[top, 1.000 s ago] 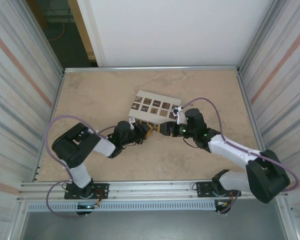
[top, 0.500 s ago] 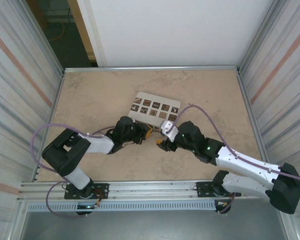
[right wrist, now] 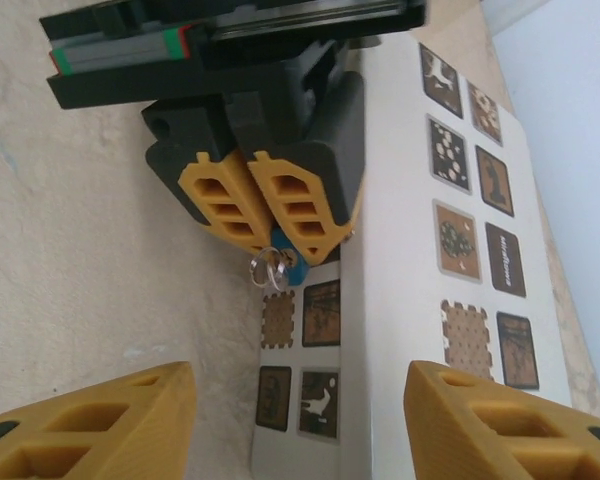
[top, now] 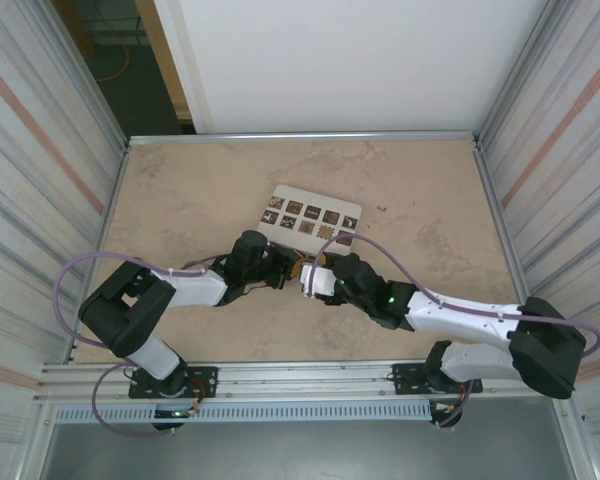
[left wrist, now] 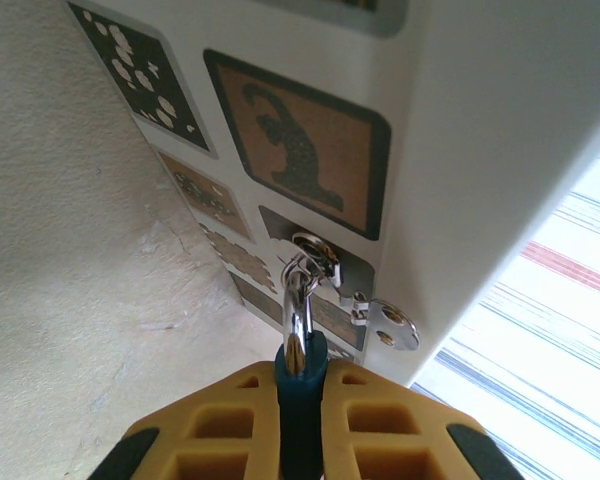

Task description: Unlock the padlock with the key

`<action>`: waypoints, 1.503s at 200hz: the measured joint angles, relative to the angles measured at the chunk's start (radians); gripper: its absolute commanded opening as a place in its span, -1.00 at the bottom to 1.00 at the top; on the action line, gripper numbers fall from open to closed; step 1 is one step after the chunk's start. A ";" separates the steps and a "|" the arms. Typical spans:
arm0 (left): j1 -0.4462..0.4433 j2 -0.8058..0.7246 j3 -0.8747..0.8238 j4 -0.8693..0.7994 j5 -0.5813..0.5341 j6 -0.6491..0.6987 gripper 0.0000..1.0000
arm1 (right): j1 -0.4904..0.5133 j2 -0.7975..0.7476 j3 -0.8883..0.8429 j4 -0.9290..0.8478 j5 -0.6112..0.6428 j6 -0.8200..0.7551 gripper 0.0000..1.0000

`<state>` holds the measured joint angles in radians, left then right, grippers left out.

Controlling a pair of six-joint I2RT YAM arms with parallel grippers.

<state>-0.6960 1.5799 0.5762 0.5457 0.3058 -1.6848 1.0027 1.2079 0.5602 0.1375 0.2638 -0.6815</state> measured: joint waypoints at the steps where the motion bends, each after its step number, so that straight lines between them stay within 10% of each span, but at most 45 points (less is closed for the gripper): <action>1: 0.000 0.000 0.000 0.000 0.000 0.000 -1.00 | 0.000 0.002 0.000 0.002 0.000 -0.002 0.01; 300: 0.001 0.000 0.004 -0.004 0.004 -0.015 -1.00 | -0.055 0.267 0.045 0.211 -0.055 -0.027 -0.86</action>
<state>-0.6949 1.5799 0.5804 0.5419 0.3096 -1.6997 0.9474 1.4754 0.6052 0.3481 0.2089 -0.7090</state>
